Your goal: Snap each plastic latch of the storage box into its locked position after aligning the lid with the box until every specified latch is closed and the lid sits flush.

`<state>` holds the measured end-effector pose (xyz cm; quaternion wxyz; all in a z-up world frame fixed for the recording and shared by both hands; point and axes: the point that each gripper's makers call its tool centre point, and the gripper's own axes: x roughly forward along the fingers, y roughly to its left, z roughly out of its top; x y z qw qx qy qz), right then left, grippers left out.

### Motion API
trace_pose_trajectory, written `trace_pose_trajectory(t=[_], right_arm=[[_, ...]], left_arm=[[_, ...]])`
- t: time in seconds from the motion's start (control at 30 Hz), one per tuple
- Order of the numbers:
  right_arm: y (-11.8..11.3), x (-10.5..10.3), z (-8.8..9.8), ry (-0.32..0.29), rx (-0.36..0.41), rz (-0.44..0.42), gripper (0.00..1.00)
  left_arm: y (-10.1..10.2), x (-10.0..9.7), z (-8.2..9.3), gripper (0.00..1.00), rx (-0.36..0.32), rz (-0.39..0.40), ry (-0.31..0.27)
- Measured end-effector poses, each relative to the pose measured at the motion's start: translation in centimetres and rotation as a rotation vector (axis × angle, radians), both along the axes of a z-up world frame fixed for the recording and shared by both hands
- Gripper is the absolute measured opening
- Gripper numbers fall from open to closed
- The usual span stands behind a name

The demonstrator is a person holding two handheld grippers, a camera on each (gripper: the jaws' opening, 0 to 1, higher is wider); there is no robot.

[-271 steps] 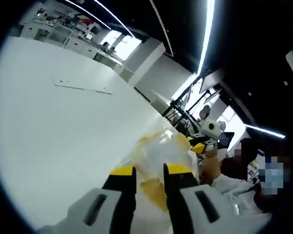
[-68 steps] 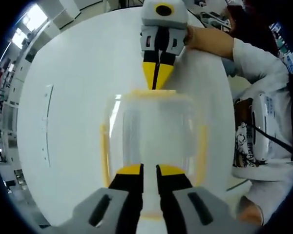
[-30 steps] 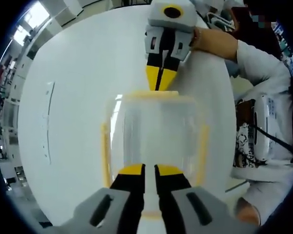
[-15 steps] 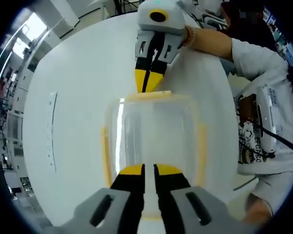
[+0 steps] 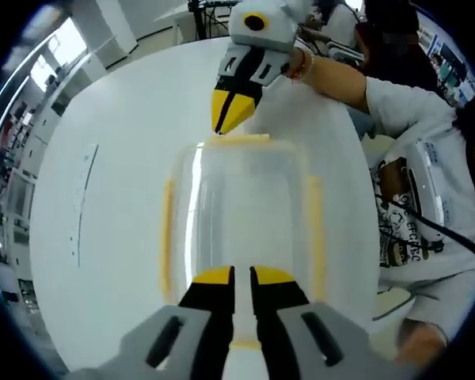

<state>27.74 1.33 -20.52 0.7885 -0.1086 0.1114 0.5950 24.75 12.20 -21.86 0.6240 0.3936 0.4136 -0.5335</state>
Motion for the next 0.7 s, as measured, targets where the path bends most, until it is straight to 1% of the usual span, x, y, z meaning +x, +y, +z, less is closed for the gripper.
trace_pose_trajectory(t=[0.07, 0.1, 0.23, 0.3, 0.37, 0.5, 0.7], right_arm=[[0.6, -0.6, 0.3, -0.041, -0.062, 0.024, 0.01], [1.0, -0.7, 0.7, -0.054, -0.086, 0.021, 0.01], [2.7, -1.7, 2.2, -0.046, -0.118, 0.051, 0.01], [3.4, -1.8, 2.6, -0.044, -0.158, 0.054, 0.01], [3.9, -1.8, 2.6, -0.060, -0.194, 0.052, 0.01], [5.2, -2.0, 2.3, -0.067, -0.261, 0.067, 0.01], [6.8, -1.7, 0.2, -0.068, -0.448, 0.097, 0.02]], left_arm=[[0.4, -0.1, 0.0, 0.07, -0.035, 0.012, 0.006], [0.5, -0.1, 0.0, 0.07, -0.046, 0.014, 0.007], [1.1, -0.3, -0.1, 0.07, -0.075, 0.018, 0.002], [1.1, -0.4, -0.1, 0.07, -0.092, 0.015, -0.003], [1.3, -0.4, -0.1, 0.07, -0.104, 0.016, -0.004], [1.8, -0.6, -0.2, 0.06, -0.124, 0.016, -0.009], [3.4, -0.7, -0.4, 0.06, -0.143, 0.038, -0.015]])
